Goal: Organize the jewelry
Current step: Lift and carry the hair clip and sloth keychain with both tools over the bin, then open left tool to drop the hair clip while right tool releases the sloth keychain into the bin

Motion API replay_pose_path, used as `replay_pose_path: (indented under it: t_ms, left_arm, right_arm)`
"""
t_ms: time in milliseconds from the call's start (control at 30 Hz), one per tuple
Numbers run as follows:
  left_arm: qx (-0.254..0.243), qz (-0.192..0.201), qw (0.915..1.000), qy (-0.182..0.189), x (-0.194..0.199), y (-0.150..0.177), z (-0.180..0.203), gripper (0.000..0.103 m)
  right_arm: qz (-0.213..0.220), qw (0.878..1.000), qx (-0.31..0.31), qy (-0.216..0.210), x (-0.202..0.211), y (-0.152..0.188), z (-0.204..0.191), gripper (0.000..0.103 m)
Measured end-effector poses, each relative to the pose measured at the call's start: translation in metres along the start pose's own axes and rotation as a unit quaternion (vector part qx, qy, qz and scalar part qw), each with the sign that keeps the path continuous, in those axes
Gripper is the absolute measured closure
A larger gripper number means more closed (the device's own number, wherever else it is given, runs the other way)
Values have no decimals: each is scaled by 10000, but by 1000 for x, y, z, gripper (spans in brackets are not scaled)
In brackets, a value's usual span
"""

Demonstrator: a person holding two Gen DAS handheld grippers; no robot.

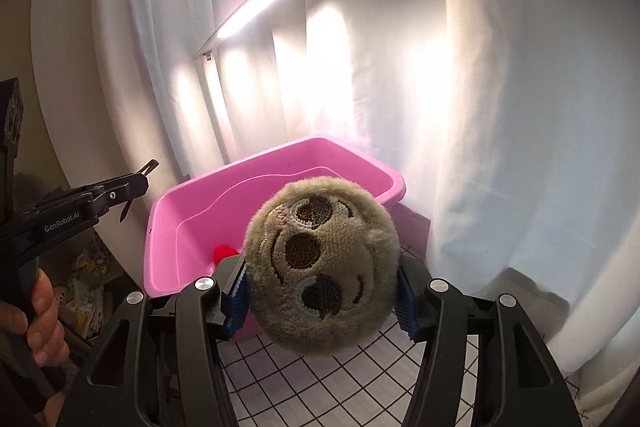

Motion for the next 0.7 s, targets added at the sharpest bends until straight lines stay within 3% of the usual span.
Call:
replay_pose_path:
  t_ms: [233, 533, 700]
  left_arm:
    - [192, -352, 9974, -598, -45, -1, -56, 90]
    - [241, -1158, 9905, -699, -103, 29, -71, 90]
    - [219, -1496, 9857, -750, -125, 44, -74, 90]
  right_arm:
    - [-373, 9986, 154, -330, -73, -26, -37, 47]
    - [-1206, 9916, 175, -424, -160, -14, -58, 47]
    - [-1596, 9863, 57, -410, -185, 1, -59, 47]
Point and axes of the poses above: each gripper's, at about its wrist camera, not at the fingertips, and x roughly against the way its jaws point, z to its right, y to its underside, the point moved 10 cm from there along -x, roughly the way its jaws point, and after that the axes turned 6 degrees about z, right-handed, at the moved point
